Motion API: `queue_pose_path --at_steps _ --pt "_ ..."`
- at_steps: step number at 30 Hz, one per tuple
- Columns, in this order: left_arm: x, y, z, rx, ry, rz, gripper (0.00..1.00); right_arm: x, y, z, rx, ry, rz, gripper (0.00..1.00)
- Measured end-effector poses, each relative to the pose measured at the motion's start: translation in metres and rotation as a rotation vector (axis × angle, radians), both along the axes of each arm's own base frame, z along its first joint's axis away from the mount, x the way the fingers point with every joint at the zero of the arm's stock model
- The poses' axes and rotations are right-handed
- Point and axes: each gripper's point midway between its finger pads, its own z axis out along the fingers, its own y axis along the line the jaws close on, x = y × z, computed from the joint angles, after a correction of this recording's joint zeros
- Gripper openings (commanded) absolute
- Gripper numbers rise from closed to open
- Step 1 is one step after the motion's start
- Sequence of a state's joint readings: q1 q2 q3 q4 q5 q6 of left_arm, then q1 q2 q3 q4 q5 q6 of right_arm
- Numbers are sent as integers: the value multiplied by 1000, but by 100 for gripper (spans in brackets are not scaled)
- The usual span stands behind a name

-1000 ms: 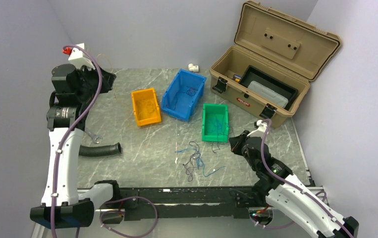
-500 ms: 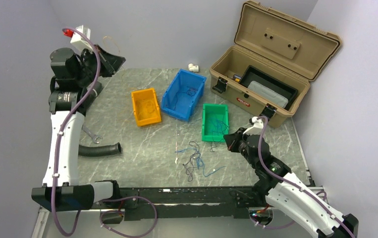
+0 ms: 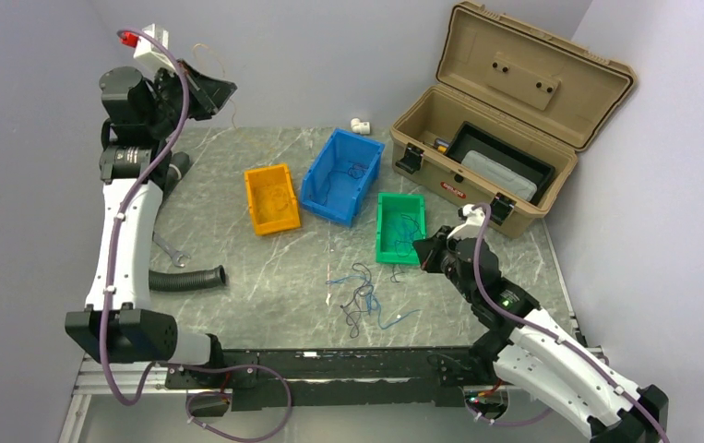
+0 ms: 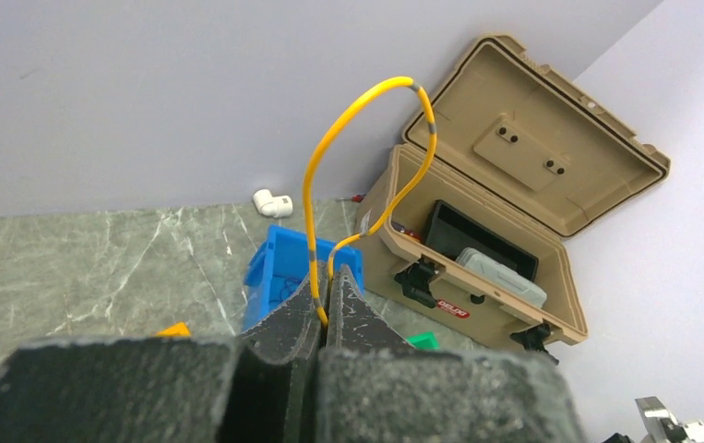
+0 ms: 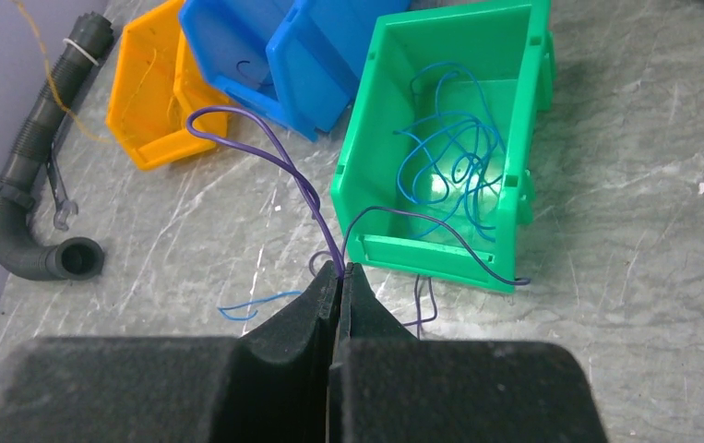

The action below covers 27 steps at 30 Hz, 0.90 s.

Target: Untangle the cables

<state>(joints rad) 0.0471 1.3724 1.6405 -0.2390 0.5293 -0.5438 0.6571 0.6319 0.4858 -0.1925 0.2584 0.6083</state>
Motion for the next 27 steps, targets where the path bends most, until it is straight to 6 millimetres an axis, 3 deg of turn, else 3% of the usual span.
queue_pose_path --at_steps 9,19,24,27 --pt "40 3 -39 -5 81 8 0 6 4 2 -30 -4 13 0" --pt "58 4 -75 -9 141 19 0 7 5 -1 -51 -1 20 0" --pt "61 1 -79 -3 147 29 0 7 5 -1 -54 -5 22 0" --pt "62 -3 -71 -2 131 25 0 8 5 1 -55 -9 24 0"
